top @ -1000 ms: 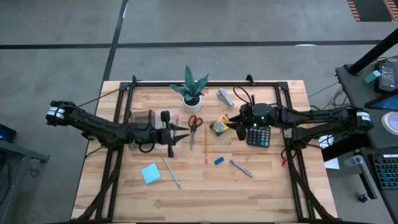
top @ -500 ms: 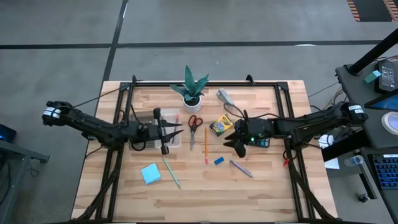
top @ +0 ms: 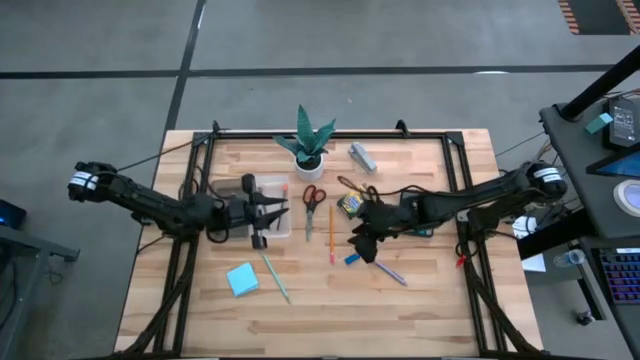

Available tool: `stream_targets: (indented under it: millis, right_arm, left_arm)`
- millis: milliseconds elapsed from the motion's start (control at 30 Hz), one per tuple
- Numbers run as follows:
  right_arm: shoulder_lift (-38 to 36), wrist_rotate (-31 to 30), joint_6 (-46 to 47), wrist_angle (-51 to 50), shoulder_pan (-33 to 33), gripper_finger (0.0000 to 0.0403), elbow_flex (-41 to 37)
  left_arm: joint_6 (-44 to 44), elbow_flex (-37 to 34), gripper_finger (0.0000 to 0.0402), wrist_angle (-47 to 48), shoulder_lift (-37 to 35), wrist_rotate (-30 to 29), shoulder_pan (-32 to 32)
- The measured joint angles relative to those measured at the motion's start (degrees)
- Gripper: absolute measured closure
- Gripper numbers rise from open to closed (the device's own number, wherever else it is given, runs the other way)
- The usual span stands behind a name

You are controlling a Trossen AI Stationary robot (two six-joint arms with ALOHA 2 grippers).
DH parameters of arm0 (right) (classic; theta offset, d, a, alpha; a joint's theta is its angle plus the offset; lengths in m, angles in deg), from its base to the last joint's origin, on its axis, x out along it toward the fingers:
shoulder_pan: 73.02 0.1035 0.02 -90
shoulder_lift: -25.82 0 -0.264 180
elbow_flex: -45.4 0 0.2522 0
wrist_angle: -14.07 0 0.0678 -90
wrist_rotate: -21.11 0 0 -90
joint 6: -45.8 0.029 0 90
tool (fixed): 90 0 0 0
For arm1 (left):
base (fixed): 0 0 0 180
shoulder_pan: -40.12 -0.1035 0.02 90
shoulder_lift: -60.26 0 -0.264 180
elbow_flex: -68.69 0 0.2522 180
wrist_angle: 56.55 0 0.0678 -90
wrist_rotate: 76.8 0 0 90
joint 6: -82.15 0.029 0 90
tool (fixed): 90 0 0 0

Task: Pack school essentials
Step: Put the blue eraser into the white and black box

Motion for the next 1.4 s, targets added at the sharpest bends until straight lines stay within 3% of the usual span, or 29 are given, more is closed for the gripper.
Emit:
stream_targets:
  millis: [133,533,900,1100,1400]
  right_arm:
    - [5.37,-0.09,3.68,-10.03,1.26,0.0243,7.49]
    - [20.00,3.28,16.99,-38.13,4.20,0.0243,22.96]
    - [24.84,2.95,20.33,-36.58,5.60,0.0243,23.78]
    - [28.34,2.97,17.53,-28.96,5.51,0.0243,23.73]
    - [32.12,1.16,13.80,-28.32,4.93,0.0243,25.49]
  left_arm:
    - [2.99,0.00,0.0320,-4.68,-0.04,-0.01,0.00]
    - [5.99,-0.39,0.0320,-4.72,-0.36,-0.09,0.00]
    - [6.12,-0.52,0.0320,-4.59,-0.39,-0.22,0.00]
    - [6.15,-0.53,0.0320,-4.59,-0.39,-0.23,0.00]
    - [6.15,-0.55,0.0320,-4.59,-0.39,-0.25,0.02]
